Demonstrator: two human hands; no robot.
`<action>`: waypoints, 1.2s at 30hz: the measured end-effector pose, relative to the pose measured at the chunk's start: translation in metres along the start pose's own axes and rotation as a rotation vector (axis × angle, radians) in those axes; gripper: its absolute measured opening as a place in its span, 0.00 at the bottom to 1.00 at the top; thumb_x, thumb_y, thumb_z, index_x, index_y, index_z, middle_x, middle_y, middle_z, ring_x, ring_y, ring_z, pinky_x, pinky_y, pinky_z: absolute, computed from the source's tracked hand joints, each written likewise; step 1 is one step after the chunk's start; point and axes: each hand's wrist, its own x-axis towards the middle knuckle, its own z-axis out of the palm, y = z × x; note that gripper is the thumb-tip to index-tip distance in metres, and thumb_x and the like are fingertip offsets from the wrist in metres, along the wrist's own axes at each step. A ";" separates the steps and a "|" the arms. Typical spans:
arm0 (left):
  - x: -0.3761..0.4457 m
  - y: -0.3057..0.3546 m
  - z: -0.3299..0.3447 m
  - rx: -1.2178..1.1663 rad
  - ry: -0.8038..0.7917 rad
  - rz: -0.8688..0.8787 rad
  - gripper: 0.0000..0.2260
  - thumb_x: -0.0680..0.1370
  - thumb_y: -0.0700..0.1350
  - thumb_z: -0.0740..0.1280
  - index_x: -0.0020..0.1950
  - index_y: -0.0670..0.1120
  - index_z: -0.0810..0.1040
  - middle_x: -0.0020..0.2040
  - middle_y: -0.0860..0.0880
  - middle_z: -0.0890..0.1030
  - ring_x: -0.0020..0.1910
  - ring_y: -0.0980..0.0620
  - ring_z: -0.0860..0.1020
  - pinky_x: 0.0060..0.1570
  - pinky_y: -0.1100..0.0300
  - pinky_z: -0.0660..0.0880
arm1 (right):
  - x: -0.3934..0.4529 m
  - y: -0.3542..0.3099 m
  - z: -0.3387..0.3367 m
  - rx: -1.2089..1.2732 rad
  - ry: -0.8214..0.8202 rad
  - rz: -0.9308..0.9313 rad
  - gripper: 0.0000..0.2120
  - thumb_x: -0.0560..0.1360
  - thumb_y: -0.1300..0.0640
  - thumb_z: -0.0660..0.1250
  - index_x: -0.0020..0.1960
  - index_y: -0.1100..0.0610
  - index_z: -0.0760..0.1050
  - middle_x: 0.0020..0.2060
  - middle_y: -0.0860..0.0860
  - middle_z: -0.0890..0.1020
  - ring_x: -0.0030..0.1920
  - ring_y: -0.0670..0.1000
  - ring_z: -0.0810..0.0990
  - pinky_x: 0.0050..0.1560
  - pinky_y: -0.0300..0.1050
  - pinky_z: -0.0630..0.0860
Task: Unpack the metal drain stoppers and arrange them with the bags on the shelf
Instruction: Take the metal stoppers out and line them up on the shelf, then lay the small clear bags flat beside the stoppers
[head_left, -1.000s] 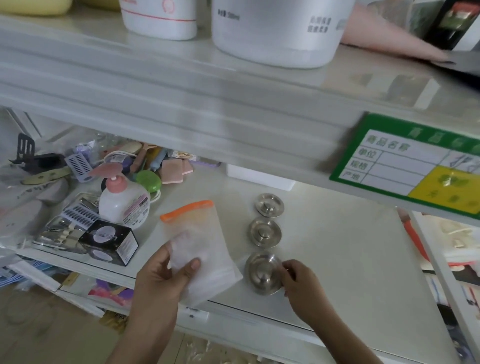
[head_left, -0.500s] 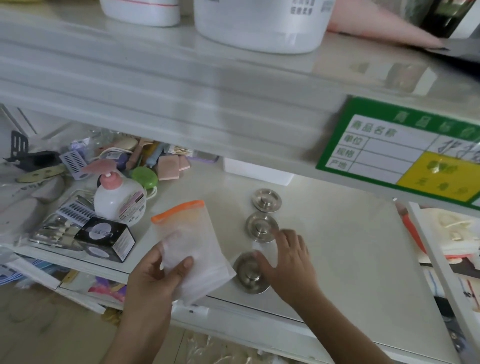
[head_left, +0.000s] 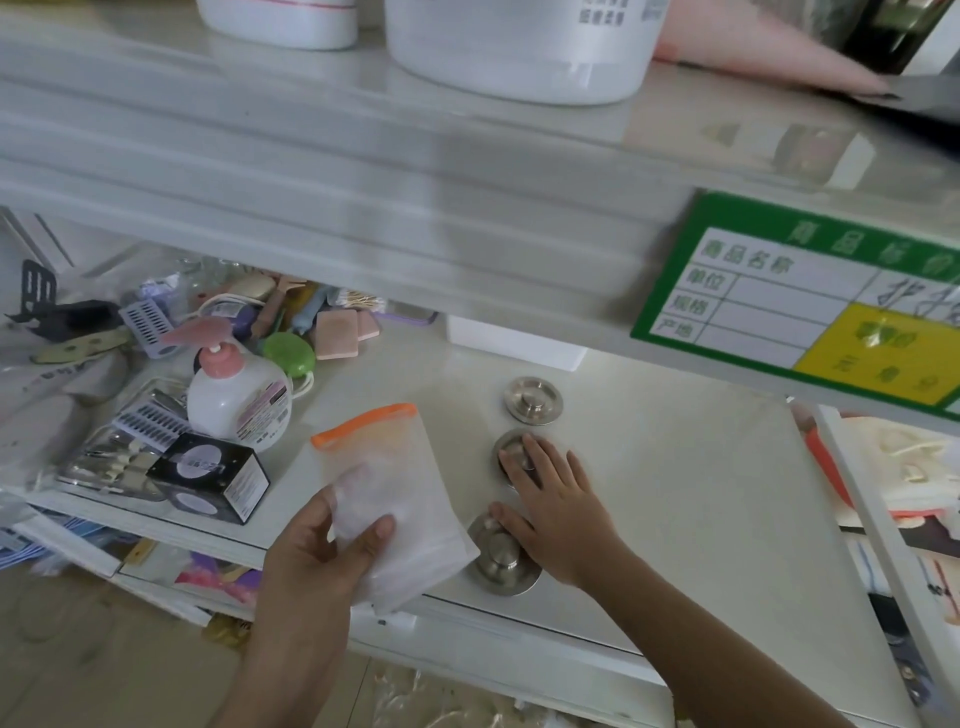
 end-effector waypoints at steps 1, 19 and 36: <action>0.001 0.000 0.001 0.004 -0.001 -0.005 0.24 0.72 0.32 0.71 0.67 0.46 0.80 0.59 0.47 0.87 0.60 0.43 0.83 0.59 0.43 0.79 | 0.000 0.003 -0.001 -0.006 -0.003 -0.016 0.37 0.78 0.32 0.38 0.78 0.51 0.59 0.78 0.58 0.60 0.78 0.59 0.54 0.76 0.63 0.53; -0.012 0.003 0.033 0.081 -0.085 -0.028 0.23 0.69 0.32 0.75 0.62 0.46 0.83 0.48 0.43 0.89 0.45 0.46 0.87 0.47 0.47 0.85 | -0.010 -0.053 -0.090 1.161 0.220 0.179 0.19 0.80 0.50 0.66 0.43 0.67 0.78 0.33 0.56 0.78 0.35 0.47 0.74 0.38 0.44 0.69; -0.015 0.007 0.032 0.171 0.244 -0.017 0.13 0.73 0.40 0.77 0.49 0.58 0.88 0.43 0.43 0.80 0.41 0.45 0.78 0.54 0.35 0.78 | -0.017 0.092 -0.105 1.324 0.259 0.599 0.03 0.79 0.64 0.65 0.48 0.63 0.77 0.48 0.67 0.85 0.38 0.61 0.86 0.41 0.51 0.81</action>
